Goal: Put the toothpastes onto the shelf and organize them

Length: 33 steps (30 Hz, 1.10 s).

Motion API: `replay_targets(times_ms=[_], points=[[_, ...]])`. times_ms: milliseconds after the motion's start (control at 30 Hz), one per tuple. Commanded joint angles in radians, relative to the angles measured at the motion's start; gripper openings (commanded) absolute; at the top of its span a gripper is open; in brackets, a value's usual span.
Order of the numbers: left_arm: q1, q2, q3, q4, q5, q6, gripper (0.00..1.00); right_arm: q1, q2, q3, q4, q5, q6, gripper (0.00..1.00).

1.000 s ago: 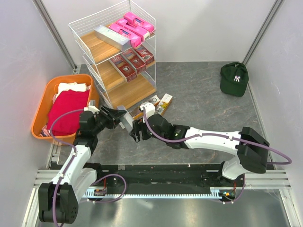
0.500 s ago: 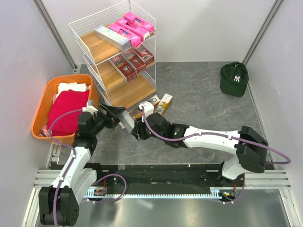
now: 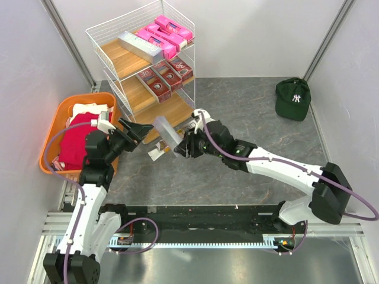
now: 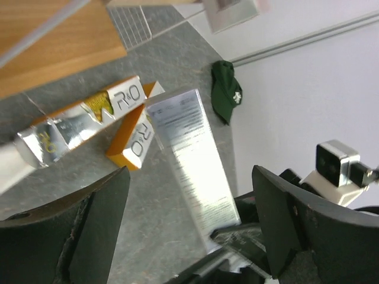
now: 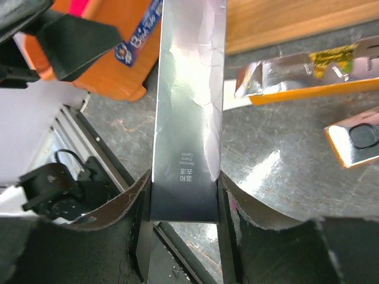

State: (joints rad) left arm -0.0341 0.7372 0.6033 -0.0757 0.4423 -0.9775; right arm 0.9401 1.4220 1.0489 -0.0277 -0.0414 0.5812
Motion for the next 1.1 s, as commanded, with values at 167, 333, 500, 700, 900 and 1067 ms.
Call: replay_targets(times_ms=[167, 333, 500, 700, 900, 1067], points=[[0.005, -0.065, 0.200, -0.271, -0.191, 0.309, 0.90, -0.145, -0.144, 0.086, -0.026, -0.288, 0.000, 0.33], [0.005, -0.065, 0.234, -0.311, -0.260, 0.358, 0.90, -0.176, -0.161, 0.117, -0.026, -0.431, -0.033, 0.33], [0.005, -0.067, 0.247, -0.317, -0.272, 0.372, 0.90, -0.196, -0.175, 0.157, -0.020, -0.437, -0.064, 0.34], [0.005, -0.056, 0.243, -0.312, -0.272, 0.372, 0.90, -0.204, -0.123, 0.282, 0.022, -0.423, -0.034, 0.35], [0.005, -0.038, 0.231, -0.309, -0.258, 0.382, 0.89, -0.204, 0.010, 0.459, 0.061, -0.457, -0.014, 0.35], [0.005, -0.038, 0.217, -0.305, -0.254, 0.379, 0.89, -0.205, 0.113, 0.611, 0.061, -0.457, 0.009, 0.35]])
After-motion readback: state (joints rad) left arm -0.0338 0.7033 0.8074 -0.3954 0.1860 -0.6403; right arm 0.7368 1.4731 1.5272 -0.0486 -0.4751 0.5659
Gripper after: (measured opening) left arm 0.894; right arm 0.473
